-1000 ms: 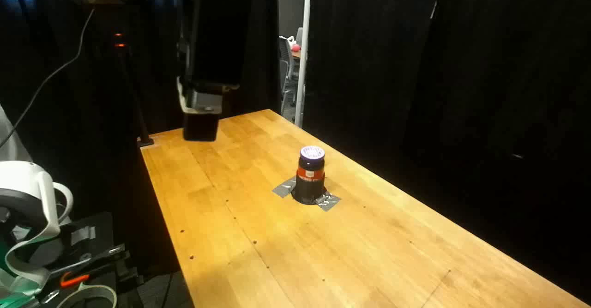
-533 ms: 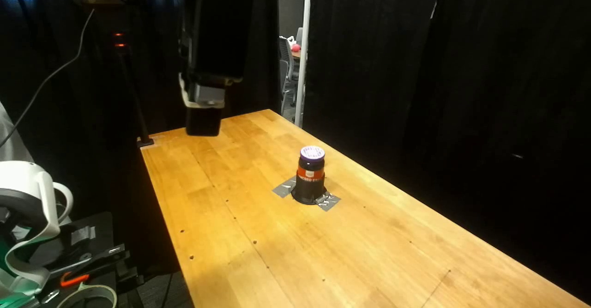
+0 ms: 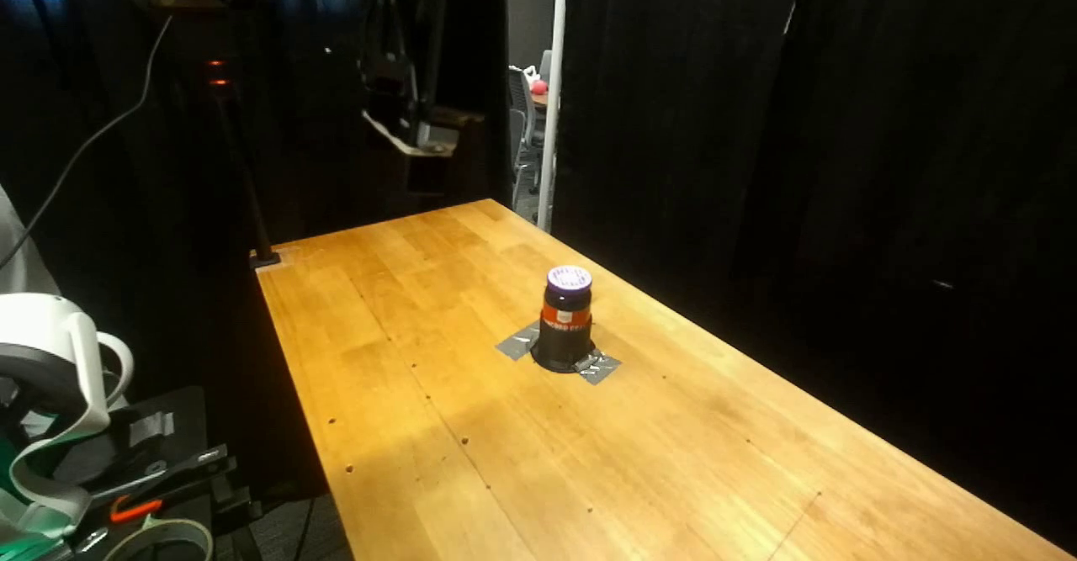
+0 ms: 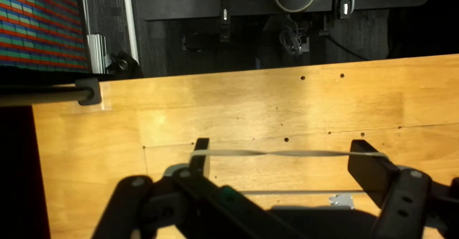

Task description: Put the rubber band around the base of the cup

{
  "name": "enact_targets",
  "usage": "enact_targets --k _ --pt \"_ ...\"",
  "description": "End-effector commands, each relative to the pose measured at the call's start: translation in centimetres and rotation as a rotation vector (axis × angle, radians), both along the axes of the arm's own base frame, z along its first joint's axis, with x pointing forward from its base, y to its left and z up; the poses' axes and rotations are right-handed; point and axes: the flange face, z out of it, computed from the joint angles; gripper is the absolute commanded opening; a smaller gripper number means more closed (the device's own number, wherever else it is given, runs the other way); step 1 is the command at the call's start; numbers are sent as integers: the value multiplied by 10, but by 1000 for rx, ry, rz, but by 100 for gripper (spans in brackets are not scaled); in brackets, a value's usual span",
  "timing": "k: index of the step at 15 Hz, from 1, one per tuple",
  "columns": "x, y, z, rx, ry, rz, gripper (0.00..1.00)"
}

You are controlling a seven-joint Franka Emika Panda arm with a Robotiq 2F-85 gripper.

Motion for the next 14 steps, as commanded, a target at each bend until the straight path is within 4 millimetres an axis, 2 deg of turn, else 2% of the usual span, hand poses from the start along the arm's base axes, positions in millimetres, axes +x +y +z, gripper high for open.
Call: enact_targets --k 1,5,8,10,14 --pt "68 56 -4 0 3 90 100" --pt "133 105 -23 -31 -93 107 100" --pt "173 128 -44 -19 -181 100 100" --pt "196 140 -69 -23 -216 97 100" --pt "228 163 -119 -19 -259 111 100"
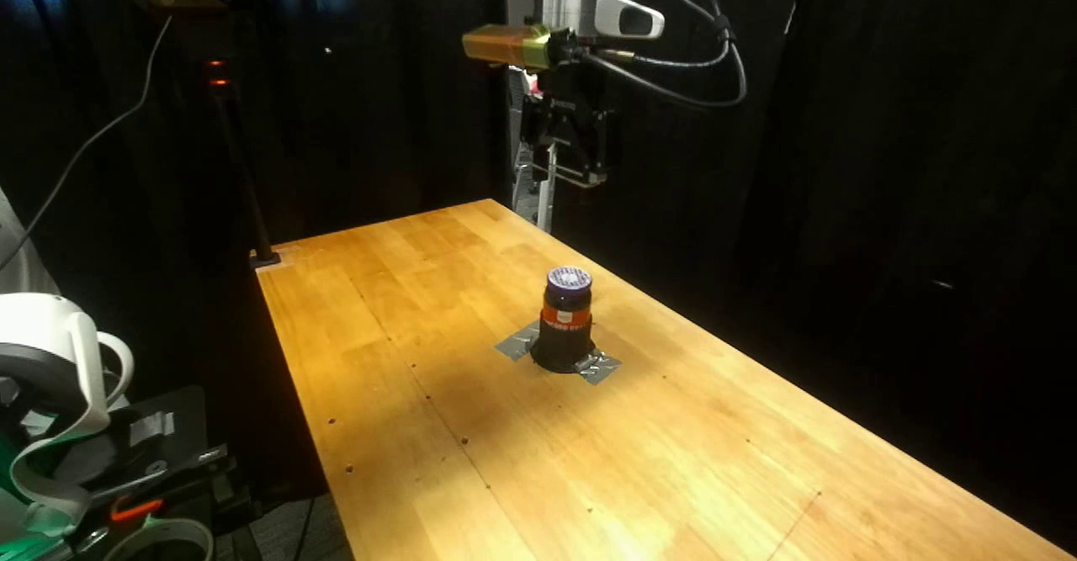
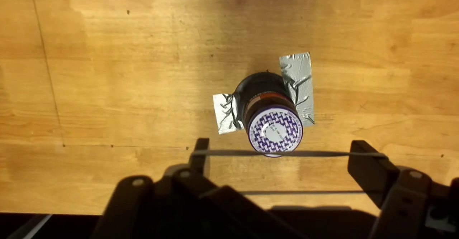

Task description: Put the rubber band around the base of the cup

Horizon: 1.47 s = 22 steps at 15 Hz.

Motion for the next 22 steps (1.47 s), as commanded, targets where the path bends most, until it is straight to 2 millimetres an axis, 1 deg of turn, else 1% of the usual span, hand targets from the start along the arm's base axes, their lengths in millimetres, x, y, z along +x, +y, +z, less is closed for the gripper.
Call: enact_targets --k 1,5,6,10,14,18,22 --pt "34 24 -35 -6 -43 16 100" --pt "48 46 -83 1 -16 50 100" --pt "50 49 -91 -4 -14 54 100" --pt "62 50 -123 -27 -17 57 100" --pt "71 39 -145 -52 -22 47 100" --pt "78 31 -159 -65 -22 38 100" --pt "75 28 -169 -54 25 46 100"
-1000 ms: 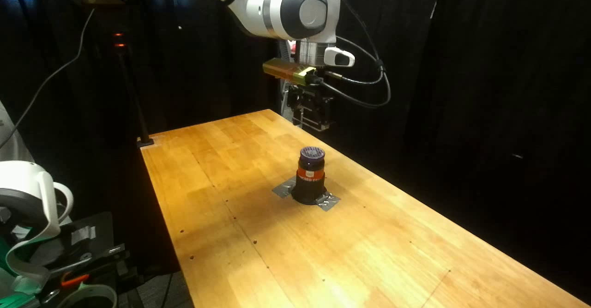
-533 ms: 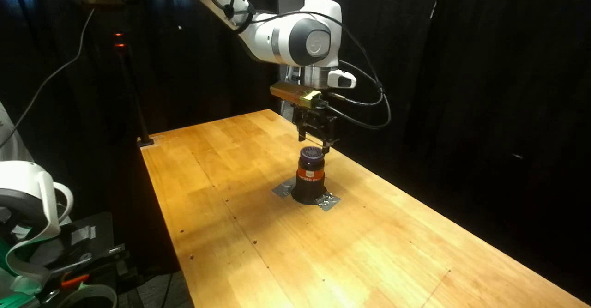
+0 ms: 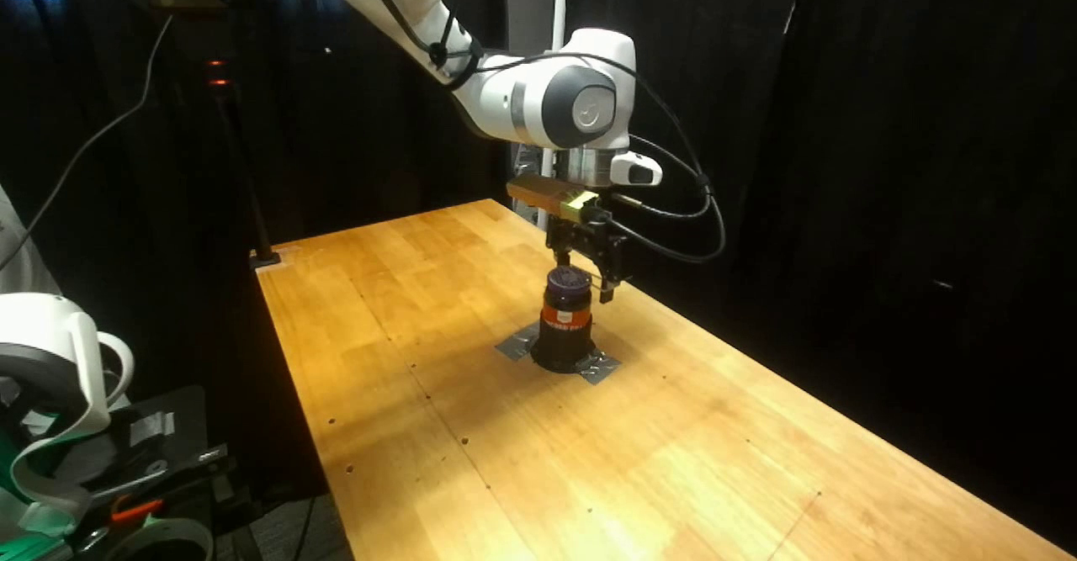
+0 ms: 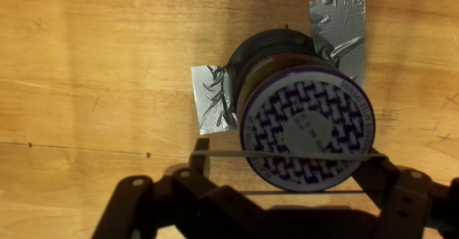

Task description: Put the rubber band around the base of the cup

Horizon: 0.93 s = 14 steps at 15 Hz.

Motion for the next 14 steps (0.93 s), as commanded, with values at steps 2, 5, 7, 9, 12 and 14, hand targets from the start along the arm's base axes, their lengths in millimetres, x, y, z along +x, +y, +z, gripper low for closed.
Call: enact_targets --k 2,5,7,9,12,14 --pt "2 1 -2 3 37 13 100" --pt "-9 -2 4 23 79 27 100" --pt "-17 -7 9 31 104 31 100" --pt "-25 -13 10 53 140 48 100" --pt "-36 -20 4 97 194 67 100" --pt "-45 -25 -3 131 227 82 100"
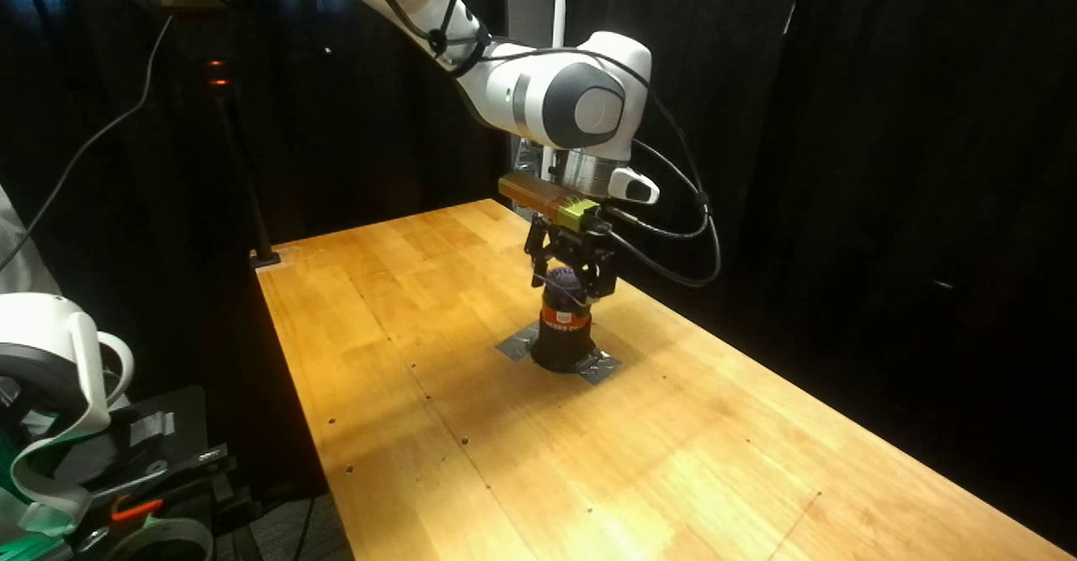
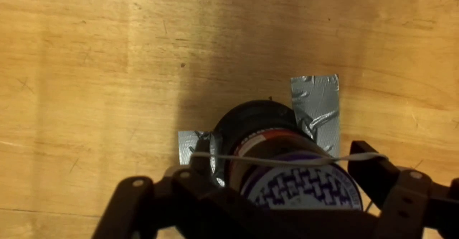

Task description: Put the rubber band around the base of the cup

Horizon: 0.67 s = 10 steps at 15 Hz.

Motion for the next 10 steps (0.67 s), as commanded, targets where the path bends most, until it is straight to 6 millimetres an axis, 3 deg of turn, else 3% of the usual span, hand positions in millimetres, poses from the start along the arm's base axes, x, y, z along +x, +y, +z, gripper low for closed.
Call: enact_targets --k 1,6,7,8,10 --pt "-24 -9 -1 73 68 34 100" --pt "-45 -21 -2 106 48 10 100" --pt "-50 -22 1 103 34 1 75" --pt "-56 -23 3 105 20 5 74" --pt "-66 -24 6 107 -35 -10 58"
